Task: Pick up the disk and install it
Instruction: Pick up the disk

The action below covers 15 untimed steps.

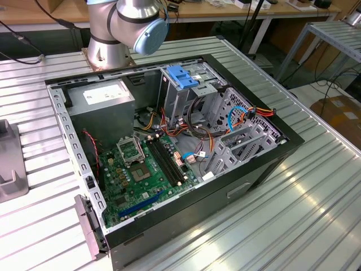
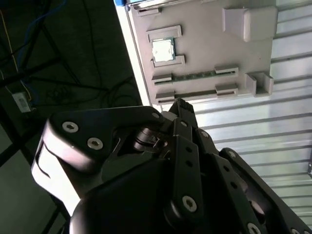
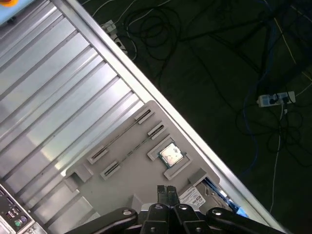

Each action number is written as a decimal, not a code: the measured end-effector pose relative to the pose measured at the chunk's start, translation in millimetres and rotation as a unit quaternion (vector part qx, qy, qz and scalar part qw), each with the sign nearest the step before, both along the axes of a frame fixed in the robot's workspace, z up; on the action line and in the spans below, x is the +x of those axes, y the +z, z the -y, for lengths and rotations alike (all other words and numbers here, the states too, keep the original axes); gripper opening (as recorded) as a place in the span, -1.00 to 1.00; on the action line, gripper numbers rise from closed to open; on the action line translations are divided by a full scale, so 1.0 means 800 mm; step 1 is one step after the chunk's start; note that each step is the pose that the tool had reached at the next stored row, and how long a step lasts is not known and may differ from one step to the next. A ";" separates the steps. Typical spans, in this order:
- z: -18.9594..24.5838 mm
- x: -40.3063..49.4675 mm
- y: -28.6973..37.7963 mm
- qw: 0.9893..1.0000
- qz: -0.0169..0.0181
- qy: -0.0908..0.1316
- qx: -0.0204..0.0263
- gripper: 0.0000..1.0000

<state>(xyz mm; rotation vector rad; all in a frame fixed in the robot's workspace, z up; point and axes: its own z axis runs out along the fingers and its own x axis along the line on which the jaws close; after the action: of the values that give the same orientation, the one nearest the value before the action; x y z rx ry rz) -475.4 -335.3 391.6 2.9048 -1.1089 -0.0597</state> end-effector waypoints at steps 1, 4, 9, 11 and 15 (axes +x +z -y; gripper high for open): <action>0.0000 0.000 0.0000 1.000 0.000 0.003 0.000 -0.80; 0.0000 0.000 -0.0002 1.000 0.000 0.006 0.000 -0.80; 0.0000 0.000 -0.0027 0.999 0.000 -0.048 0.000 -0.80; 0.0000 0.000 -0.0034 0.998 0.000 -0.069 0.000 -0.80; 0.0000 0.000 -0.0044 0.994 0.000 -0.107 0.000 -0.80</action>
<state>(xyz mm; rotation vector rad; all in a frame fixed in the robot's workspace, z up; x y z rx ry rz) -475.4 -335.3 388.1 2.7730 -1.4155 -0.0648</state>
